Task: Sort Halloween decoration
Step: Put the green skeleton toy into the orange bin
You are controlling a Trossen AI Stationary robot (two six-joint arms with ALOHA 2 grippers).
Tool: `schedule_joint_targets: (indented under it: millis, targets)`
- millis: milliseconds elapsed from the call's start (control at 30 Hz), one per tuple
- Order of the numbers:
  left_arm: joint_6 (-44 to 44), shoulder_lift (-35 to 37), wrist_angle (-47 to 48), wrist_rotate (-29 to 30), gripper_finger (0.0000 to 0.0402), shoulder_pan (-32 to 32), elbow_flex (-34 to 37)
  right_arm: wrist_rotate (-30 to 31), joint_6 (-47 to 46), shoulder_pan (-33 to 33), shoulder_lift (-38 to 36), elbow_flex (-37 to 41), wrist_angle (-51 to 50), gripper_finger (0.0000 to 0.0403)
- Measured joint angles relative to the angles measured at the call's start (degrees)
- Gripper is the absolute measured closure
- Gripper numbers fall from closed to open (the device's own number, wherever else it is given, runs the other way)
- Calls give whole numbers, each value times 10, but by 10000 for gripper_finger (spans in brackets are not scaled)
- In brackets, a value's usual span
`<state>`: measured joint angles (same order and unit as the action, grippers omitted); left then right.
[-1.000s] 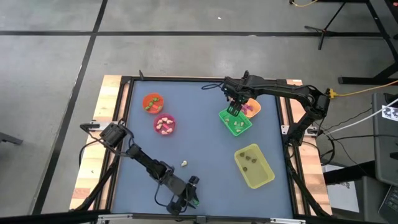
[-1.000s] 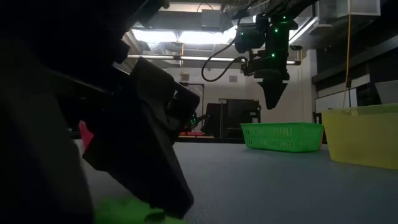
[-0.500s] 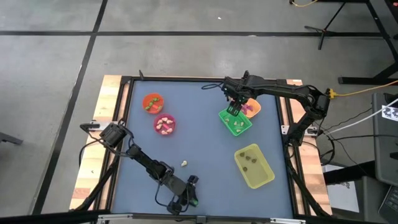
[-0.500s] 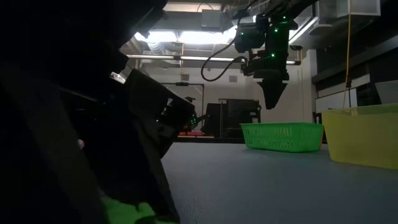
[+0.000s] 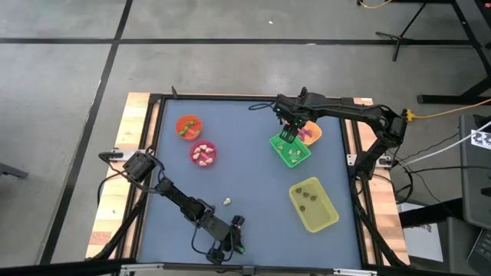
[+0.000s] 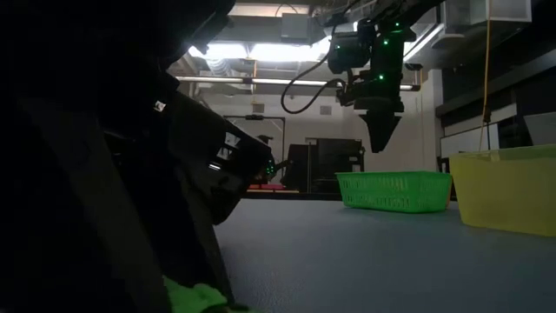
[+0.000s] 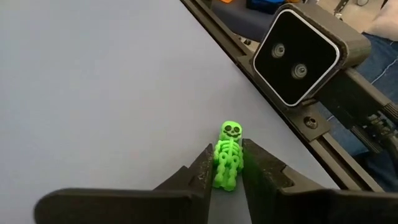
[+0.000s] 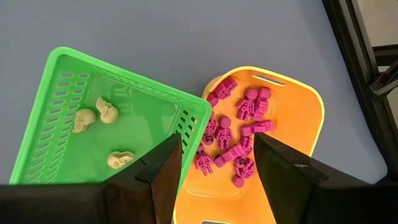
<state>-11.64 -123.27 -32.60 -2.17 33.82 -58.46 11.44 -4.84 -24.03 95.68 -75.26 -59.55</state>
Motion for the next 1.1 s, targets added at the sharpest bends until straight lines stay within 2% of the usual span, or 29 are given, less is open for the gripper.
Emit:
schedule_joint_targets:
  millis: [267, 433, 833, 1100]
  targets:
    - [0, 30, 53, -6, 350, 2, 2, 0, 0, 0, 0, 0, 0, 205]
    - [30, 58, 107, 25, 350, 2, 2, 0, 0, 0, 0, 0, 0, 205]
    - [132, 185, 286, 219, 350, -22, 2, 0, 1, 0, 0, 0, 2, 205]
    - [194, 308, 435, 326, 350, -91, 1, 0, 0, 0, 0, 0, 7, 205]
